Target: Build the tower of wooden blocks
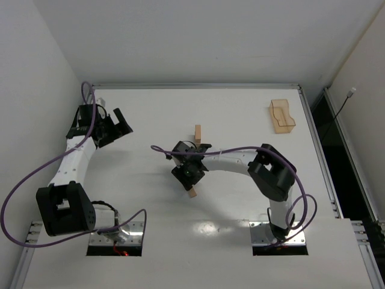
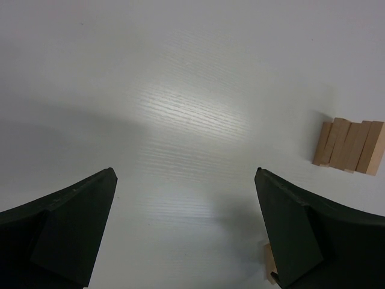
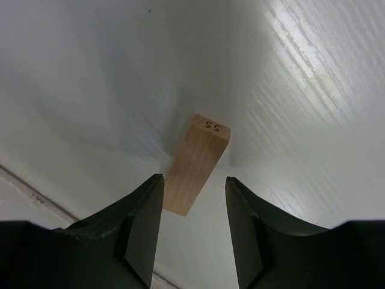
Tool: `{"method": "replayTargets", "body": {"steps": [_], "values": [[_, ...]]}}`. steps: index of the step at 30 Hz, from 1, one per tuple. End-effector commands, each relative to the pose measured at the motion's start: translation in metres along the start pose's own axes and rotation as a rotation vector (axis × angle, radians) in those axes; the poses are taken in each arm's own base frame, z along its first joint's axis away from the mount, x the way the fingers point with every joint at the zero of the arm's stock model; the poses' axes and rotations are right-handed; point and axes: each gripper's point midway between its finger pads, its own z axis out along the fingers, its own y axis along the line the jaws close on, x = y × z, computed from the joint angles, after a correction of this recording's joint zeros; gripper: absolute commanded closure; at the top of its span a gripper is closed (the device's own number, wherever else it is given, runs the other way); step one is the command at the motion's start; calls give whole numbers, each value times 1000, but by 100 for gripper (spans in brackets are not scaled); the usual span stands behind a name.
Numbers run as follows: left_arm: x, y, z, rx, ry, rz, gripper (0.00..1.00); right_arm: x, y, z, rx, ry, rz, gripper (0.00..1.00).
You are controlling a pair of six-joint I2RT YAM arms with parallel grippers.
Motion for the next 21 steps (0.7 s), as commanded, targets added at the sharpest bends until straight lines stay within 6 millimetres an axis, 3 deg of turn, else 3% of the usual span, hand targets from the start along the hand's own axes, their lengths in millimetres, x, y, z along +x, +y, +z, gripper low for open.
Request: {"method": "replayTargets", "body": {"steps": [1,14,17,20,21], "values": [[-16,-5,0,8,-49,14,0,1,8,3,-53,8,16,58],[-17,-4,4,4,-39,12,0,7,13,11,-29,39,-20,58],[-17,-4,4,4,-39,12,0,9,7,15,7,50,-19,64],[-17,-4,4,4,-39,12,0,3,0,14,54,32,-12,83],[-17,-4,4,4,-39,12,0,3,-2,14,66,30,-12,94]]}}
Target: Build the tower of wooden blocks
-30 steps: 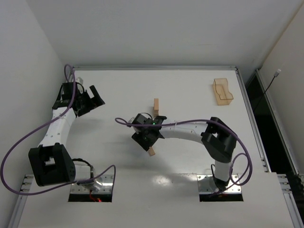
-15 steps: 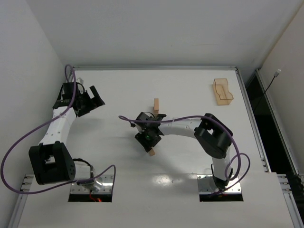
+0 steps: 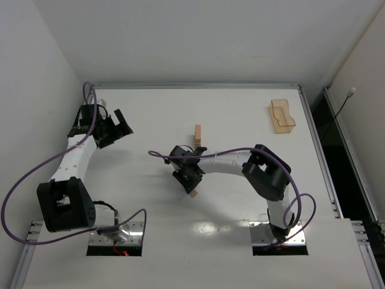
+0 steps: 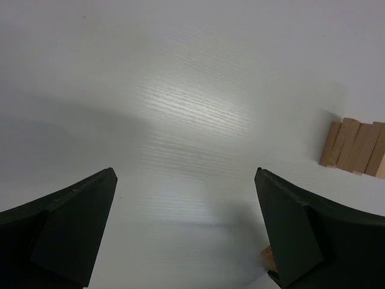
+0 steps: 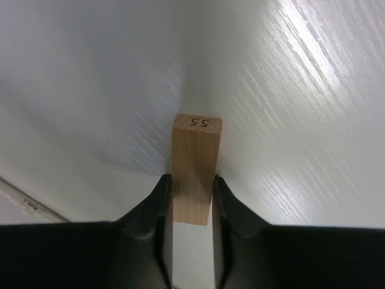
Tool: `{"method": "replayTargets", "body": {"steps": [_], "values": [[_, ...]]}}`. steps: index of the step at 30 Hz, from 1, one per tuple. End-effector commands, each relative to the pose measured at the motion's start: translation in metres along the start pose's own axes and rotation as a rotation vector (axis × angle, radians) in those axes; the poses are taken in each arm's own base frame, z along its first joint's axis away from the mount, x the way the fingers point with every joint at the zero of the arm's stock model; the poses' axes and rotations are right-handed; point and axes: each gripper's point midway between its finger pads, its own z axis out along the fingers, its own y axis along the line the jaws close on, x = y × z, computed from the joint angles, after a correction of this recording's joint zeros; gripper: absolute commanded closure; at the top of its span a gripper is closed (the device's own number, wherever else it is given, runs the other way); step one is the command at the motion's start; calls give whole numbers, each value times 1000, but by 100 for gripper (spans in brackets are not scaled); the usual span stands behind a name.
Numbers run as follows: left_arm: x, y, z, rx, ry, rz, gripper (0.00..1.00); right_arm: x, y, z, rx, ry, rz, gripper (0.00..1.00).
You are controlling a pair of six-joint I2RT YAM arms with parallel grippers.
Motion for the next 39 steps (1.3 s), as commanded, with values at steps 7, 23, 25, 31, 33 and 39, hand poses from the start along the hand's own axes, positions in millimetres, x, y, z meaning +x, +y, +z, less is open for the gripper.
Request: {"method": "replayTargets", "body": {"steps": [7,23,25,31,33,39], "values": [[-17,-8,-3,19,-56,16,0,-49,-4,-54,29,-158,18,100],[-19,-14,-10,47,-75,2,0,-133,-92,-138,47,-313,306,100],[-19,-14,-10,47,-75,2,0,-144,-106,-149,57,-349,330,100],[-21,-15,-10,50,-84,4,0,-163,-146,-161,97,-403,404,100],[-21,-15,-10,50,-84,4,0,-165,-154,-161,111,-407,416,100],[-20,-14,-8,47,-75,2,0,-162,-171,-142,144,-368,464,100]]}}
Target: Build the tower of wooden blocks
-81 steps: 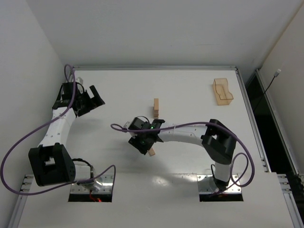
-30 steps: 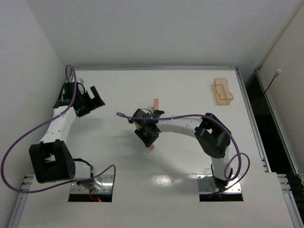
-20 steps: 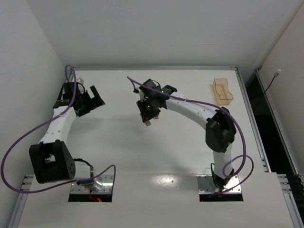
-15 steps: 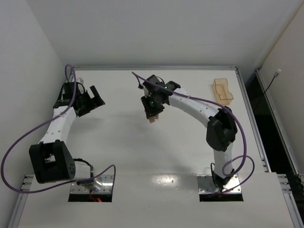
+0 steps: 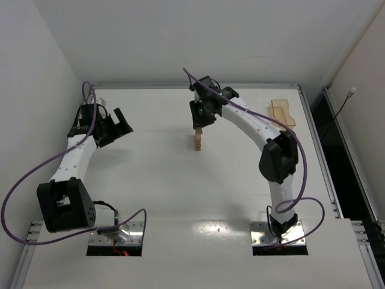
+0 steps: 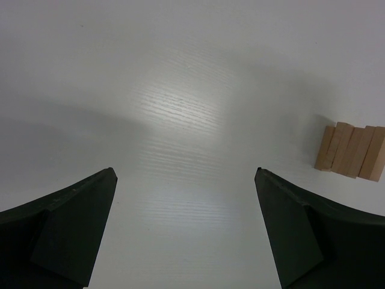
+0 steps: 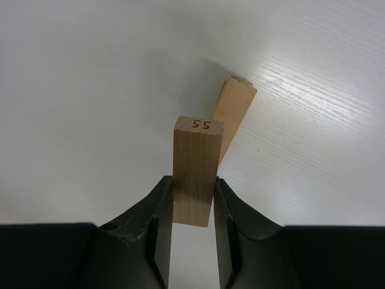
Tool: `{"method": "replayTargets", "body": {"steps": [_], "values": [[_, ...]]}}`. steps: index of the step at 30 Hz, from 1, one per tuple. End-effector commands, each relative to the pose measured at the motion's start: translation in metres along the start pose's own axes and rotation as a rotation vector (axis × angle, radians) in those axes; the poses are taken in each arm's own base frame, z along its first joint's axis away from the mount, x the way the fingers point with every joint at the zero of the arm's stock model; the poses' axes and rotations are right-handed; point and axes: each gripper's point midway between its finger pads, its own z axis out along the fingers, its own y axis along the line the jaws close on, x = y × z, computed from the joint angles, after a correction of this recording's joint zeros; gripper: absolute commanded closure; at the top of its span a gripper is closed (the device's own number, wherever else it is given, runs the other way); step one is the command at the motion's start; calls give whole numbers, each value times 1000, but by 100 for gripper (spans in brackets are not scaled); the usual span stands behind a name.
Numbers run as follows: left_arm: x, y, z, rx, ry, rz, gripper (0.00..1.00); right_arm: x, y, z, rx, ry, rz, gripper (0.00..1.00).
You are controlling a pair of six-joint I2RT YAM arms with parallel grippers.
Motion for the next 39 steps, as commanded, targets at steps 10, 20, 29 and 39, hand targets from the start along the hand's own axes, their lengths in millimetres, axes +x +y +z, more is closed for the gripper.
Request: {"method": "replayTargets", "body": {"steps": [10,20,29,39], "values": [[-16,-13,-6,42,-50,5,0,-26,-10,16,43,-36,74,100],[-14,-11,-3,39,-42,3,0,-15,-14,27,62,-2,84,100],[-10,-11,-2,44,-30,1,0,-5,-16,35,41,36,93,100],[-12,-12,-2,48,-38,3,0,5,-24,49,55,68,103,100]]}}
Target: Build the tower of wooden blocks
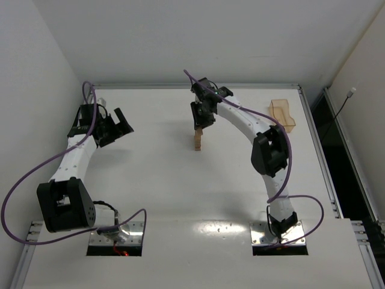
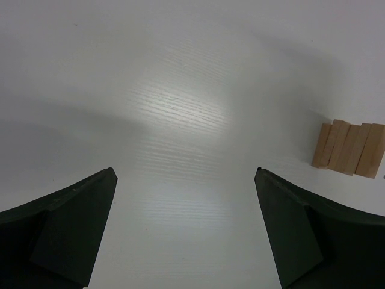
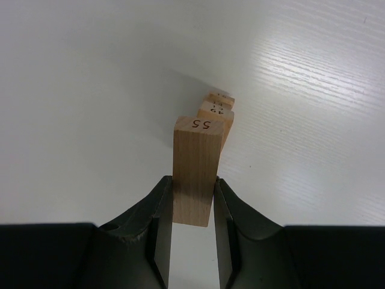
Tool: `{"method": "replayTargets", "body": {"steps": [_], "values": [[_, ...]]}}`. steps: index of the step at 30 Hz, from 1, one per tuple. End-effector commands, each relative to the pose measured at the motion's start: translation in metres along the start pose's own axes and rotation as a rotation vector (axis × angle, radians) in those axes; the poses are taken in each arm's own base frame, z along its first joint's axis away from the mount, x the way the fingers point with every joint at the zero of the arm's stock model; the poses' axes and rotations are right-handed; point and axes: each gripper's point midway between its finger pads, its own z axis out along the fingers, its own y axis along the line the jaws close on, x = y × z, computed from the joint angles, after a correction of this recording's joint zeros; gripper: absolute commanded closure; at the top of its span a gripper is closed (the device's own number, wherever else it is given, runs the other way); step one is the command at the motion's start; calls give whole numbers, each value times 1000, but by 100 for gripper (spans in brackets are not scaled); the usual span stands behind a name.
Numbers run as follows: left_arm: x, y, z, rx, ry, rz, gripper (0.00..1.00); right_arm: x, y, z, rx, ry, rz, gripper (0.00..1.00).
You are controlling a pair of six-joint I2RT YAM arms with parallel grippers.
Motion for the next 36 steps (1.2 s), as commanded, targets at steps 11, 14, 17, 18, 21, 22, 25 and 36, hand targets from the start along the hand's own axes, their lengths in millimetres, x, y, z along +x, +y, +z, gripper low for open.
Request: {"method": "replayTargets", "body": {"steps": [11,14,17,18,21,22,25,36], "values": [[-9,-8,-1,30,-36,2,0,6,-1,15,-11,24,13,100],[-9,-8,-1,30,-36,2,0,10,-3,17,-7,34,13,100],[-9,-8,-1,30,-36,2,0,11,-3,14,-8,34,4,100],[-9,-8,-1,30,-36,2,0,14,-4,16,-5,43,4,100],[-9,-8,-1,30,-36,2,0,14,-6,16,4,40,4,99],[-9,-8,-1,30,-36,2,0,14,-6,16,4,40,4,96],[-6,-6,0,27,-27,0,0,12,-5,17,1,31,4,86],[-6,-6,0,27,-27,0,0,13,-2,16,-18,37,4,52]]}}
